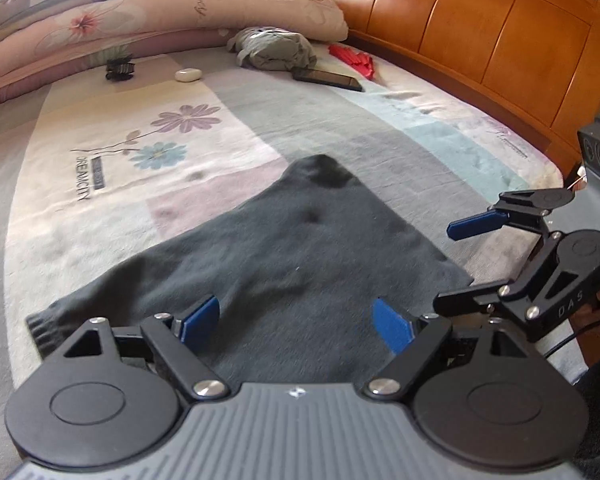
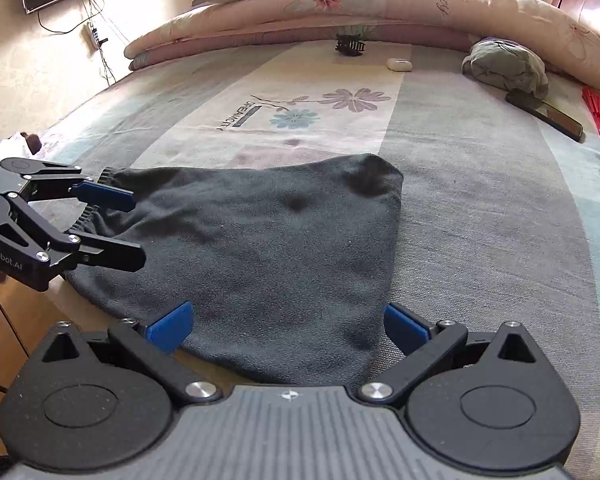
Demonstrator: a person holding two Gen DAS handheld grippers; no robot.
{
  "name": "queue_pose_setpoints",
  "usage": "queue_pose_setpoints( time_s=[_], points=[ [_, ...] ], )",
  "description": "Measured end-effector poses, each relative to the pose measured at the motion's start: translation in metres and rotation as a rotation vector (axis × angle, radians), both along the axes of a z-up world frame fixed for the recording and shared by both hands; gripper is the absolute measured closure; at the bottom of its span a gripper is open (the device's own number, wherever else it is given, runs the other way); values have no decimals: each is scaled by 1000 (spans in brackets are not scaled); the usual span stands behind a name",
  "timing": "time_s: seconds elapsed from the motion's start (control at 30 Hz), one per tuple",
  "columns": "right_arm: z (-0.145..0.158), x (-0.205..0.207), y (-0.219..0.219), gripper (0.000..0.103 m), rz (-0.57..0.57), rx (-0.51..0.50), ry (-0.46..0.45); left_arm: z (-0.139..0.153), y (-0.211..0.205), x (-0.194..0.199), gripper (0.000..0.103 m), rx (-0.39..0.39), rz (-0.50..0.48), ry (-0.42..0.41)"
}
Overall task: Fold clothes
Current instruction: 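Smooth the folded sweatpants flat with the open right gripper, then move the left gripper to the waistband edge of the folded sweatpants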
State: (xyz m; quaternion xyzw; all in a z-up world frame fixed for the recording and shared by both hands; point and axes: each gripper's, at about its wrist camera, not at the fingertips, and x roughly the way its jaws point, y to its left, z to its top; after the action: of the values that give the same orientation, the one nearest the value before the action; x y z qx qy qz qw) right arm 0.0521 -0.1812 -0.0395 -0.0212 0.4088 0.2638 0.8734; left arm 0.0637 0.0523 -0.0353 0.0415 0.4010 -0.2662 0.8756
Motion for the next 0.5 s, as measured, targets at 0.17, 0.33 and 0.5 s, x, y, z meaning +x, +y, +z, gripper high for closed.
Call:
queue_pose_setpoints(
  time_s=[0.17,0.33,0.5],
  points=[
    [-2,-3,-18,0,-34,-3,3,-24,-22,23,18,0,-6,51],
    [-5,-5,-39,0,-70,-9,-6,-27,-26,29,19,49,-3,98],
    [-14,-1,-54,0,-89,30,13,7,-56,43,19,16,-44,31]
  ],
)
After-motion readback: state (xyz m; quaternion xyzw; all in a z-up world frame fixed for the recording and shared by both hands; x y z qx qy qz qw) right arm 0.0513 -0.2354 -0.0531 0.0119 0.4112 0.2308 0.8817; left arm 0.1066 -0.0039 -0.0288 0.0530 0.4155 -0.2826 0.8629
